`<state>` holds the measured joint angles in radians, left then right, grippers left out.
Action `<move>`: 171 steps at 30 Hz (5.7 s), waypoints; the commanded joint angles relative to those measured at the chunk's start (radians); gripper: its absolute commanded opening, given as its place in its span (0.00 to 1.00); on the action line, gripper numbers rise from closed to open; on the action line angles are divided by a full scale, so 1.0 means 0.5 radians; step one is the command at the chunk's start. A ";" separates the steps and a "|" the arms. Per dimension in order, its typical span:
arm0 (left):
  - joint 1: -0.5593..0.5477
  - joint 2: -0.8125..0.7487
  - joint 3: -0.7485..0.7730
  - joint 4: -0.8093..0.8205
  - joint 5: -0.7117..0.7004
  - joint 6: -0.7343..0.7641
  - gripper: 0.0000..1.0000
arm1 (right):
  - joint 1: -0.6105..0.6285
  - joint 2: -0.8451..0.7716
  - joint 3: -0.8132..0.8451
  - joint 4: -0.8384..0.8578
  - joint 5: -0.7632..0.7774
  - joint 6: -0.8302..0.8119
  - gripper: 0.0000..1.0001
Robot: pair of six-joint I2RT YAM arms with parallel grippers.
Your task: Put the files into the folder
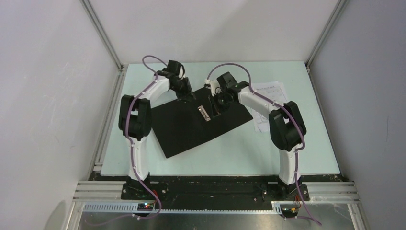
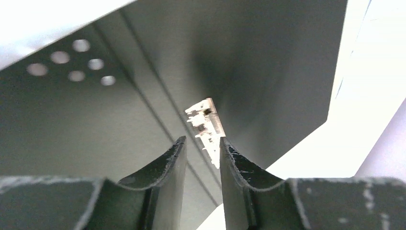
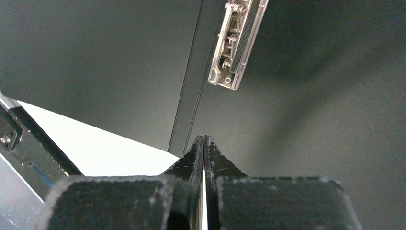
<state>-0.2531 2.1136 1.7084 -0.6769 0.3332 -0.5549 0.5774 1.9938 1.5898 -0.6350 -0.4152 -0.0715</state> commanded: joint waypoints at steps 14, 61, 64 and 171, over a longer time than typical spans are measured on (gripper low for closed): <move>-0.237 0.047 0.051 -0.048 -0.317 -0.282 0.24 | 0.087 0.026 0.037 0.077 0.063 0.049 0.00; -0.273 0.395 0.123 -0.092 -0.251 -0.302 0.00 | 0.330 0.160 0.159 0.207 0.562 -0.313 0.05; -0.267 0.395 0.120 -0.093 -0.244 -0.303 0.00 | 0.348 0.161 0.127 0.224 0.612 -0.330 0.11; -0.250 0.381 0.040 -0.094 -0.184 -0.485 0.00 | 0.453 0.239 -0.106 0.225 0.956 0.070 0.13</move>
<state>-0.3645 2.2650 1.7603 -0.6971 0.2584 -0.7872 0.7967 2.1239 1.5726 -0.4042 0.1032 -0.0559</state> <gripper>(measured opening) 0.008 0.143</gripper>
